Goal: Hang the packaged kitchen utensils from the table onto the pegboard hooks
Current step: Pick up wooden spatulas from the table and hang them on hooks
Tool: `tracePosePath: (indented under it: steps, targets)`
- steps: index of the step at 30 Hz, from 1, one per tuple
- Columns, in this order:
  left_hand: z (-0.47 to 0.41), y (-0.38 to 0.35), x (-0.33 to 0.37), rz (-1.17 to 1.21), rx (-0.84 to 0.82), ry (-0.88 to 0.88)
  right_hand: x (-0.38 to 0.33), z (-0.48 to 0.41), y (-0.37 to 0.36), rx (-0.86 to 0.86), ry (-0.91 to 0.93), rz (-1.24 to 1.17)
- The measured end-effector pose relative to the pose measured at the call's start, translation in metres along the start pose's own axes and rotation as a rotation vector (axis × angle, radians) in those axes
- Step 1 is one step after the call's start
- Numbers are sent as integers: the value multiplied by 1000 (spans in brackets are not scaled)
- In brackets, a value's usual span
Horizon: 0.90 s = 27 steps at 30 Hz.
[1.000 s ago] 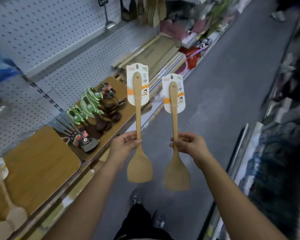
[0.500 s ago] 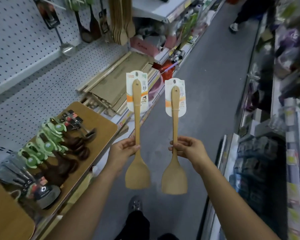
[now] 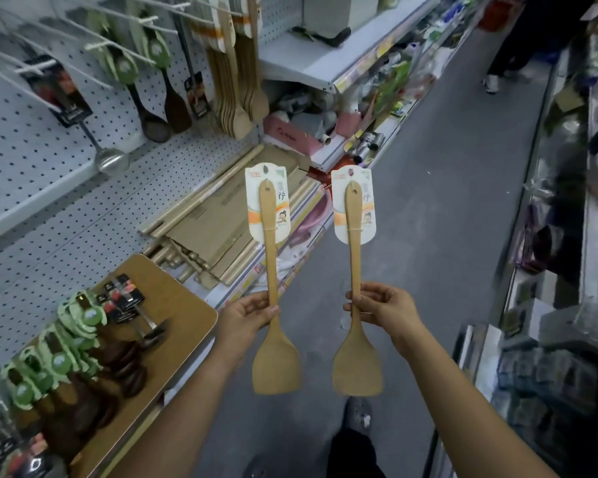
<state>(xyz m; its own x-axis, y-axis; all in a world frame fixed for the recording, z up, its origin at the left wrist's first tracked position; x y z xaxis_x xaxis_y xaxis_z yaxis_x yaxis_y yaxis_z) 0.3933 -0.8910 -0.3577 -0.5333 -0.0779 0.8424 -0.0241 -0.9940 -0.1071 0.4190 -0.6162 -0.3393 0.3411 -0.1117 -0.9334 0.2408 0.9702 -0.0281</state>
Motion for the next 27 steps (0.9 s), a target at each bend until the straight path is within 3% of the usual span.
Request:
tracePosePath:
  steps: [10,27]
  targets:
    - [-85,-97,57,69,187,4,-70,-158,67,-158,17,67]
    - [-267,-106,140,248,395,-41,-166,-392,6,-366,78,188]
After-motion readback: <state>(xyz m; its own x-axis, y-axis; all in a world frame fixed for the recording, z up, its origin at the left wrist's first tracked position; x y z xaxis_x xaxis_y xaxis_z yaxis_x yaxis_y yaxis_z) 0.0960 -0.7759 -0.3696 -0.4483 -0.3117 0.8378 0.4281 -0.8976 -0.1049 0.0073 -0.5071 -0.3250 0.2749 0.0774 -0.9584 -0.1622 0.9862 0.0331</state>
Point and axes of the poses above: each hand's wrist, its own z-axis away from the middle knuckle, its own y-axis out of the back of the hand, x = y × z, the point moved 6 cm from there along -z, towards the middle knuckle, and after that the axes turned 9 degrees about y, right-handed, at the moved point
